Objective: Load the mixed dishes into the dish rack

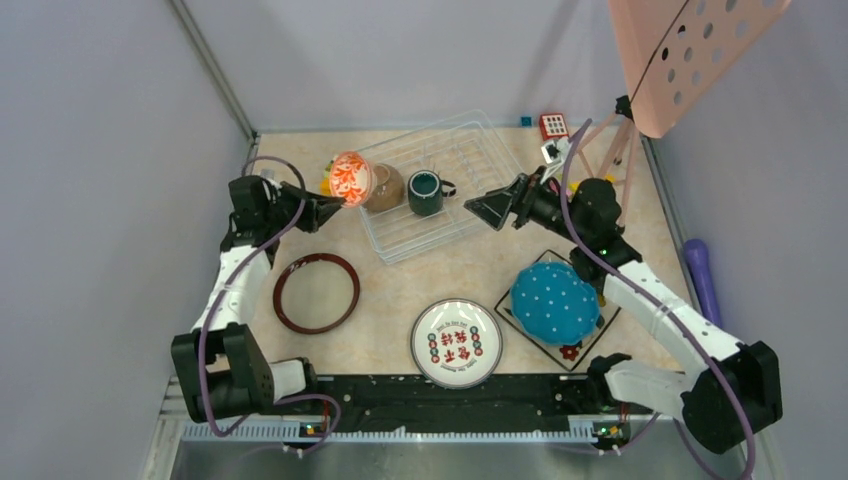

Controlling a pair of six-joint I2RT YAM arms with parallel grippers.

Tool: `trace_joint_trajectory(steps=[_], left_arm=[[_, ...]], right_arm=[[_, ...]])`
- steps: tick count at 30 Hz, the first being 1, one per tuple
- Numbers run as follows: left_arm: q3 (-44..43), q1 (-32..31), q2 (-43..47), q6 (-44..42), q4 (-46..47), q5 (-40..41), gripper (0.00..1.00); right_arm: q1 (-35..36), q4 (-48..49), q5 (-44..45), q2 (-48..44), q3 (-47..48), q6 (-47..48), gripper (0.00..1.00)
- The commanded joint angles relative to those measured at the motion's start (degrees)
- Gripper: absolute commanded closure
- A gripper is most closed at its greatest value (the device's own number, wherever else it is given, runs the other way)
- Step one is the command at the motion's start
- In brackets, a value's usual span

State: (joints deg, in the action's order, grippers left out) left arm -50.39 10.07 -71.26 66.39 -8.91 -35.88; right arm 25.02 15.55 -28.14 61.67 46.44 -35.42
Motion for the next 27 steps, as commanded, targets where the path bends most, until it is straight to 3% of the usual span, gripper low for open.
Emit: trace_joint_trajectory(steps=[1, 7, 13, 21, 27], left_arm=[[-1.0, -1.4, 0.4, 3.3, 13.0, -18.0, 1.0], [-1.7, -5.4, 0.3, 3.6, 15.1, -20.8, 1.0], [-0.9, -11.8, -0.3, 6.3, 19.5, -19.9, 1.0], [-1.8, -14.7, -1.0, 6.7, 20.7, -18.1, 1.0], [-1.7, -15.2, -1.1, 6.3, 20.4, -18.1, 1.0]], right_arm=[[1.4, 15.0, -6.1, 3.0, 0.0, -8.0, 0.01], [6.7, 19.6, -4.2, 6.4, 1.8, -8.6, 0.01], [13.9, 8.2, 10.4, 8.3, 7.9, -1.9, 0.01], [20.4, 6.7, 24.0, 10.8, 10.2, 1.0, 0.01], [21.3, 7.4, 24.5, 13.4, 11.7, 1.5, 0.01]])
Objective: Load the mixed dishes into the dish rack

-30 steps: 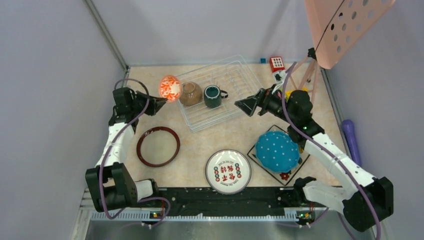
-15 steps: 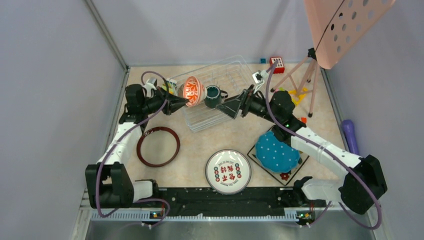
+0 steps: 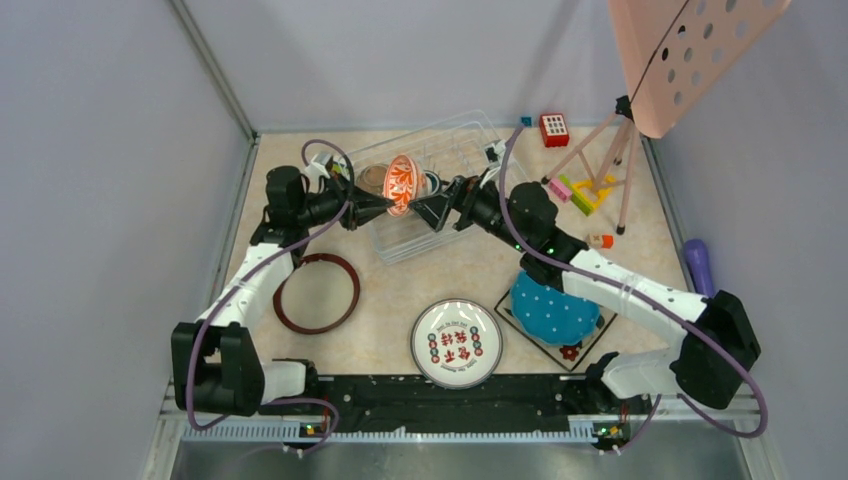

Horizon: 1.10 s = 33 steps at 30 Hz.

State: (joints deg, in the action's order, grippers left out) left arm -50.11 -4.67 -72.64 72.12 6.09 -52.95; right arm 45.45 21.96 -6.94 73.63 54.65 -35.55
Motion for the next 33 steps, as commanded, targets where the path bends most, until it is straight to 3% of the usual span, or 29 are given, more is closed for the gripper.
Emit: trace_joint_trajectory(steps=[1, 8, 21, 24, 28, 31, 33], left_arm=[[-1.9, -0.6, 0.3, 0.5, 5.4, -1.0, 1.0], [-1.7, -0.7, 0.0, -0.3, 5.0, -1.1, 1.0], [-2.2, -0.8, -0.7, -2.9, 3.1, 0.3, 1.0], [-2.3, -0.8, -1.0, -3.4, 3.1, 0.1, 1.0], [-2.4, -0.8, -1.6, -4.4, 3.0, 0.5, 1.0], [-3.4, -0.7, -3.2, -6.3, 1.3, 1.3, 1.0], [-5.3, -0.7, -4.9, -9.1, -3.0, 2.6, 0.89]], right_arm=[[1.0, 1.1, 3.5, 1.8, 3.7, 1.7, 0.01], [1.4, 2.7, 4.7, 2.9, 4.1, 1.4, 0.02], [1.4, 4.7, 2.6, 5.2, 5.3, -0.7, 0.18], [1.3, 4.1, 3.3, 5.6, 5.7, -1.3, 0.33], [1.3, 4.3, 3.0, 6.8, 6.3, -1.4, 0.62], [1.3, 2.9, 4.4, 7.7, 7.3, -0.8, 0.71], [1.3, 1.8, 5.2, 8.4, 8.0, 0.3, 0.78]])
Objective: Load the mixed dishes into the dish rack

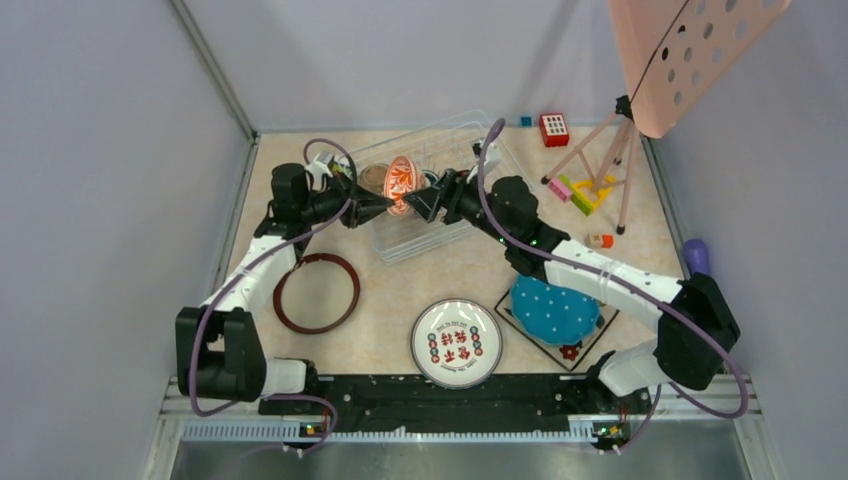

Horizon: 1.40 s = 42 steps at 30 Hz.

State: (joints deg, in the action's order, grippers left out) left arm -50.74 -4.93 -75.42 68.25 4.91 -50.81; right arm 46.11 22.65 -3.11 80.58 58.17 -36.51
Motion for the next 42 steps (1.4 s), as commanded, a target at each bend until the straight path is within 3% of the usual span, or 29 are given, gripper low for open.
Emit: trace_joint_trajectory(steps=[1, 4, 8, 20, 26, 31, 36, 42], left_arm=[[-5.7, -0.4, -2.7, -7.0, -4.2, 1.7, 0.81], [-7.9, -0.3, -4.1, -10.9, -10.0, 5.1, 0.6], [-8.6, 0.8, -4.7, -12.8, -13.7, 7.6, 0.46], [-8.6, 4.5, 2.3, -21.7, -27.5, 23.7, 0.46], [-6.5, 7.4, 4.8, -21.2, -28.5, 26.3, 0.49], [-3.7, 10.1, 7.8, -19.4, -27.8, 28.2, 0.51], [-2.0, 12.1, 10.6, -17.0, -30.2, 35.2, 0.54], [0.3, 13.5, 12.8, -16.8, -29.0, 35.8, 0.55]], right_arm=[[0.7, 0.7, 1.8, 1.8, 4.9, 2.0, 0.78], [0.6, -0.5, 2.8, 2.9, 5.6, 4.1, 0.79], [0.5, -3.6, 6.0, 4.7, 7.7, 8.8, 0.8], [2.0, -21.4, 1.3, 16.1, 24.0, 33.5, 0.84], [4.5, -26.0, 8.3, 22.0, 29.6, 45.5, 0.85], [7.2, -25.5, 12.1, 25.0, 30.2, 55.0, 0.85], [10.4, -24.9, 17.9, 28.9, 31.1, 64.3, 0.84], [12.4, -24.5, 26.3, 34.3, 32.9, 72.8, 0.84]])
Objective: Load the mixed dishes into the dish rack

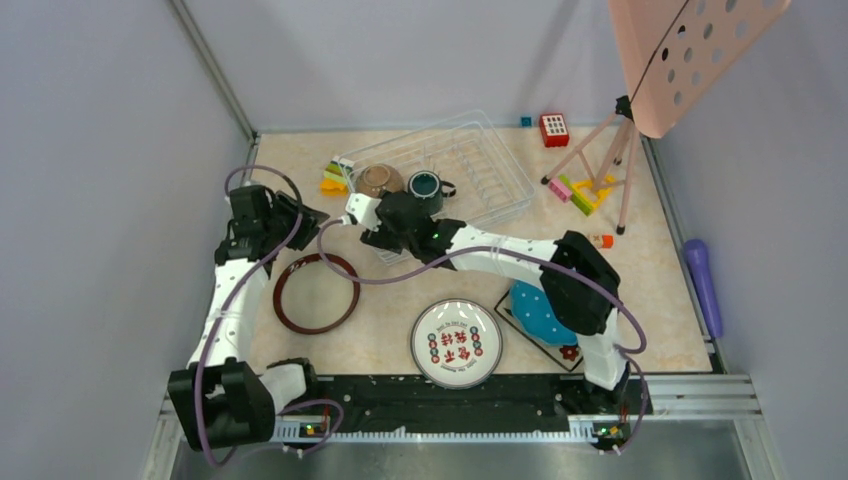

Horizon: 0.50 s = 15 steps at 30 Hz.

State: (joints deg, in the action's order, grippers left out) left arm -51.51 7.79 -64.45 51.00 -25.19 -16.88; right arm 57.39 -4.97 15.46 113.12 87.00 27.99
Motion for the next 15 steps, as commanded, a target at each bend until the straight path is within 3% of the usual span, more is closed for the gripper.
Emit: trace_joint_trajectory(steps=[1, 5, 7, 11, 15], left_arm=[[1.0, 1.1, 1.8, 0.4, 1.0, 1.7, 0.55], [0.9, 1.7, 1.5, 0.0, 0.8, 0.5, 0.55], [1.0, 1.9, 1.4, 0.0, 0.8, 0.1, 0.55], [0.9, 2.1, 1.3, -0.3, 0.8, -0.5, 0.55], [0.7, 2.4, 1.4, -0.6, 0.6, -1.0, 0.55]], right_arm=[[1.1, 2.8, 8.3, 2.4, 4.5, 8.8, 0.84], [1.2, 0.2, 9.3, 4.4, 6.7, 9.3, 0.82], [1.2, -1.3, 8.4, 4.9, 7.4, 9.7, 0.76], [1.2, -4.6, 5.9, 5.8, 9.3, 10.0, 0.48], [1.2, -7.1, 4.1, 6.1, 9.8, 10.8, 0.28]])
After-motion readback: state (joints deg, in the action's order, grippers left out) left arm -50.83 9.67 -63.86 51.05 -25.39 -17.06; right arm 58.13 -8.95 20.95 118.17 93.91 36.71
